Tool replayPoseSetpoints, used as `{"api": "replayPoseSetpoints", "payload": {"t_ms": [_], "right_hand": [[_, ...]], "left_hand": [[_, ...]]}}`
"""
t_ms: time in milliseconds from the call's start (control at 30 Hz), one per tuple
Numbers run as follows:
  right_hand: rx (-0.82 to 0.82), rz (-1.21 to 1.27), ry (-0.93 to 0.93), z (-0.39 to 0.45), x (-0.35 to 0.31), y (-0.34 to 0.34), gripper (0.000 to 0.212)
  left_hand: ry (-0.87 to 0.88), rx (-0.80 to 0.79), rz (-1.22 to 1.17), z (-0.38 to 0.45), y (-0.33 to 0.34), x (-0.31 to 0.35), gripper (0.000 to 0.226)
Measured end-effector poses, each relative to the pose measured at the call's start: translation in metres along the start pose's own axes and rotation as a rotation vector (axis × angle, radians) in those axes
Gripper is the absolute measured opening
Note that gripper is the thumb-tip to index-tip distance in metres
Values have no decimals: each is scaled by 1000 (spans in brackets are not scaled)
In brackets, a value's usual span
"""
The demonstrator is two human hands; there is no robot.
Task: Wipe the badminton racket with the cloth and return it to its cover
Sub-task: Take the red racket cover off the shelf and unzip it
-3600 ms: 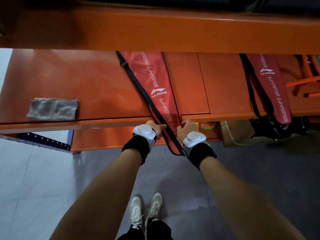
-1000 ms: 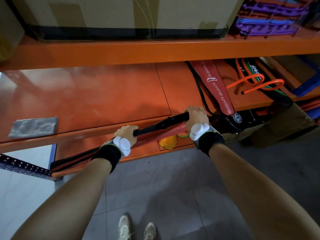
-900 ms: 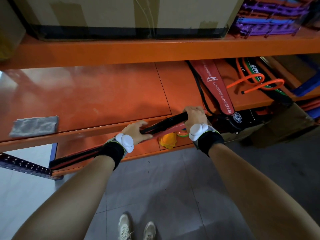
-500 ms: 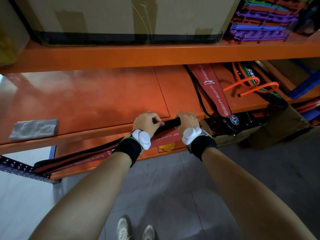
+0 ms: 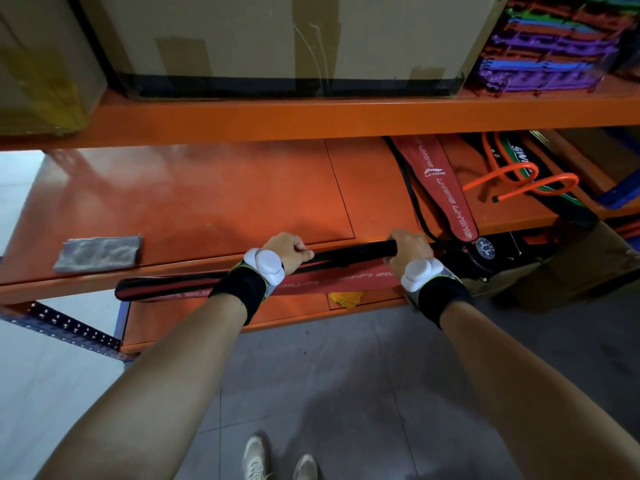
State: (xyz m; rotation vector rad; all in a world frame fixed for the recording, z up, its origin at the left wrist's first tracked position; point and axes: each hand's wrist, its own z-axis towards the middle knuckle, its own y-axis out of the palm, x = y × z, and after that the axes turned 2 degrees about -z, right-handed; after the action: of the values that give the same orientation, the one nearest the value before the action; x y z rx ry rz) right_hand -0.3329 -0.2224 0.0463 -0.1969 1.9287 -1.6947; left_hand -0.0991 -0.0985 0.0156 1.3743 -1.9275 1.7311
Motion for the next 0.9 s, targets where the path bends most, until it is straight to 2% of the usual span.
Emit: {"api": "replayPoseSetpoints", "payload": {"t_ms": [200, 300, 433, 533, 600, 633, 733, 900], "right_hand": [[-70, -21, 43, -1, 5, 2, 16], [-98, -19, 101, 1, 12, -1, 22], [-89, -159, 141, 1, 7, 8, 33], [-159, -408, 33, 1, -17, 16, 49], [-240, -441, -92, 2, -42, 26, 53], [-267, -428, -149, 3, -55, 32, 49], [-241, -306, -237, 3, -84, 44, 20], [-188, -233, -271, 5, -84, 45, 20]], "left_hand": [[-54, -7, 79, -4, -18, -22, 22], [-66, -9, 70, -8, -26, -37, 18], [-6, 98, 10, -15, -20, -35, 14], [70, 102, -23, -19, -15, -22, 13], [125, 102, -41, -22, -9, -9, 13], [152, 104, -45, -23, -5, 0, 13], [203, 80, -43, -22, 1, 19, 12], [127, 63, 20, -18, -12, 12, 15]]}}
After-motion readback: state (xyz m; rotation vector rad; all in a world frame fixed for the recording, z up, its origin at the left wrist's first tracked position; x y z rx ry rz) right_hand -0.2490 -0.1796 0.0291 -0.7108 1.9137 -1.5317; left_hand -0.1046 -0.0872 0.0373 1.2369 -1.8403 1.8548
